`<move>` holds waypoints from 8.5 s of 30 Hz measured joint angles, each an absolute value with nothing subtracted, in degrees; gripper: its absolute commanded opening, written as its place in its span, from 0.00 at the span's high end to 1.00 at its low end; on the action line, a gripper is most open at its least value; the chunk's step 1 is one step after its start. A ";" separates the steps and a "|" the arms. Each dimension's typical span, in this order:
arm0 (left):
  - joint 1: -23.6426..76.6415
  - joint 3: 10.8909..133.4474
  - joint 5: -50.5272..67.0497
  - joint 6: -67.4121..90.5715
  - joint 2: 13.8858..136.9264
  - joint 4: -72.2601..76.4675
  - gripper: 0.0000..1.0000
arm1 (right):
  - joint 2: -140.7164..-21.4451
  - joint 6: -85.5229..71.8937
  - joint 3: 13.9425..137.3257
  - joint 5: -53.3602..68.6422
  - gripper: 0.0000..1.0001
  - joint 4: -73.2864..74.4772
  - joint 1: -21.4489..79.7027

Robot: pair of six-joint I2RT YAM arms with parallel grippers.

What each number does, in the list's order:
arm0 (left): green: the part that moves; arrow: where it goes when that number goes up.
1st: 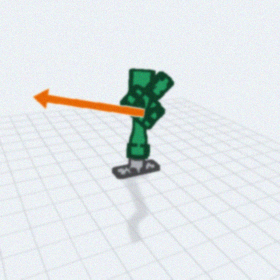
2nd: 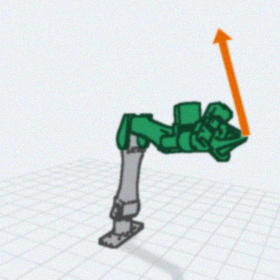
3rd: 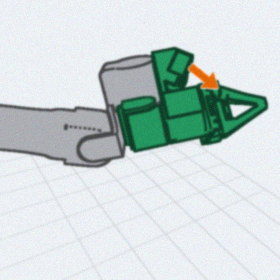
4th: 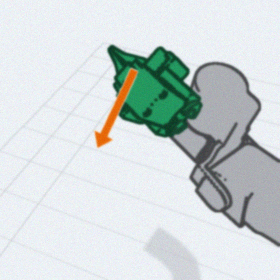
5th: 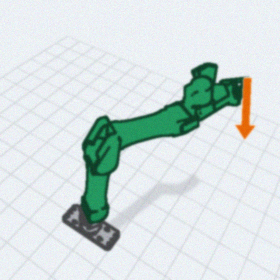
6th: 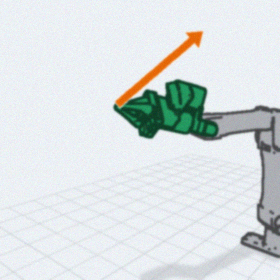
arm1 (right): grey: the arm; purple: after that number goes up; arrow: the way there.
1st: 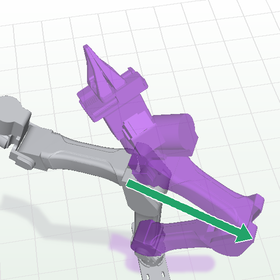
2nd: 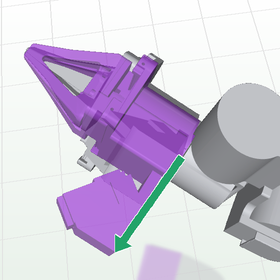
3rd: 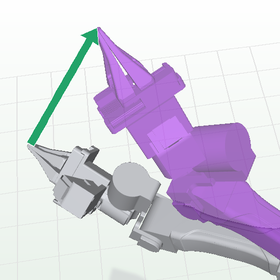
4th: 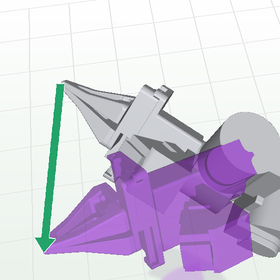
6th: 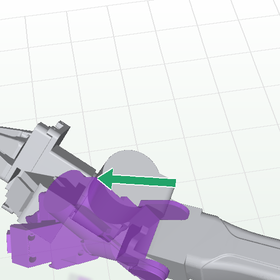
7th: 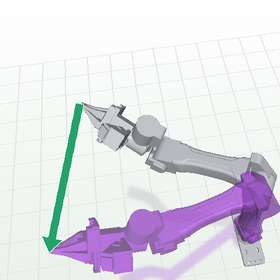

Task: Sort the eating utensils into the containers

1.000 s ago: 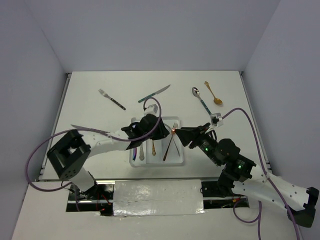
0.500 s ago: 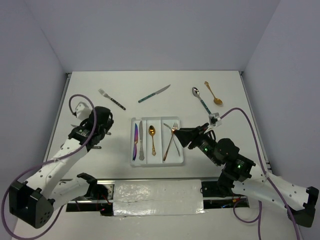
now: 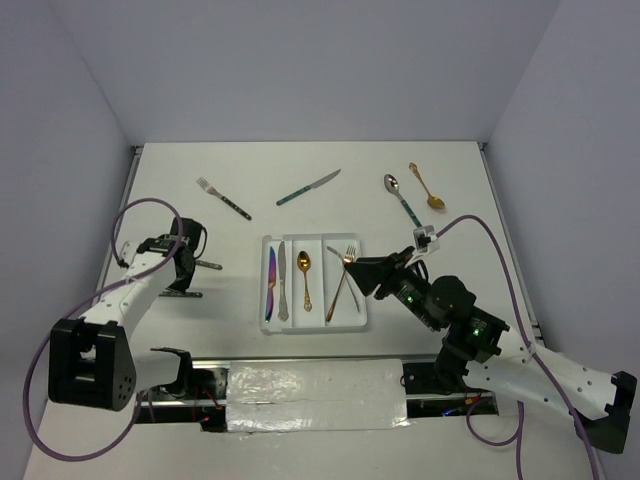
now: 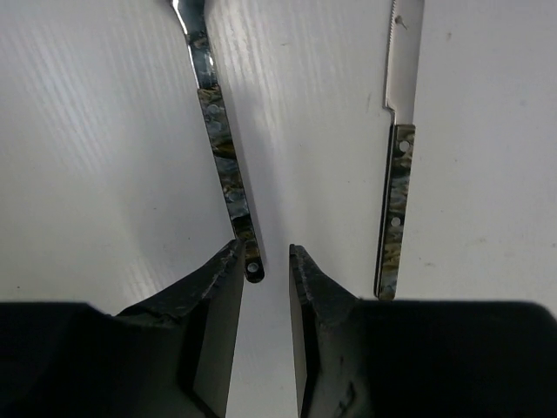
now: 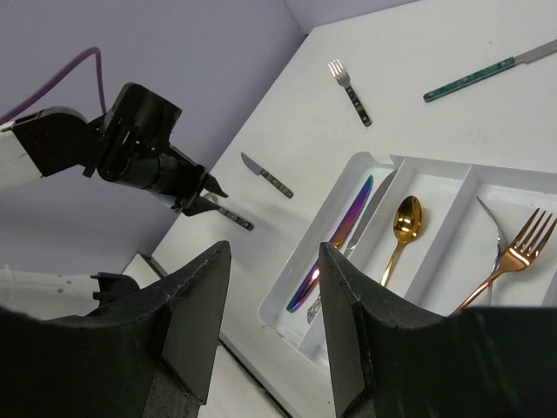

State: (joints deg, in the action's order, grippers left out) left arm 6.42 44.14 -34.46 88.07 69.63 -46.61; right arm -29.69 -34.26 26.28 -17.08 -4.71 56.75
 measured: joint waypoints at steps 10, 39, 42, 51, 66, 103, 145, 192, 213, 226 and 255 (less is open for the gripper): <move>1.48 44.14 -35.79 91.79 70.17 -48.66 0.55 | -30.33 -34.26 26.28 -17.10 0.48 -4.71 56.75; -7.27 43.81 -30.20 85.47 85.21 -37.56 0.66 | -29.58 -34.68 26.28 -15.57 0.48 -4.73 56.75; -7.27 41.91 -30.50 85.49 83.31 -35.77 0.77 | -29.54 -34.81 26.28 -15.57 0.48 -4.73 56.75; -7.46 30.68 -27.18 84.03 69.04 -27.66 1.00 | -30.98 -34.89 26.28 -15.84 0.47 -4.78 56.75; 10.28 40.05 -20.36 64.71 52.31 -30.68 1.00 | -31.68 -34.89 26.28 -15.88 0.48 -4.75 56.73; 44.97 32.47 -4.27 54.41 78.24 16.34 1.00 | -31.53 -34.65 26.28 -17.76 0.48 -4.75 56.75; 34.17 59.37 -36.82 73.78 65.30 -33.74 0.49 | -31.70 -34.46 26.24 -18.04 0.48 -4.89 56.75; 5.43 55.13 -25.56 80.86 95.09 -34.46 1.00 | -32.25 -34.41 26.22 -17.80 0.48 -5.08 56.75; 39.75 40.25 -20.43 47.07 62.02 -14.37 1.00 | -33.65 -34.39 26.22 -18.31 0.48 -5.13 56.73; 43.13 30.22 -11.49 45.12 62.74 -1.74 1.00 | -34.46 -34.41 26.22 -18.37 0.48 -5.15 56.73; 45.69 20.38 -14.00 53.98 59.44 0.91 0.90 | -34.44 -34.41 26.22 -18.24 0.48 -5.13 56.73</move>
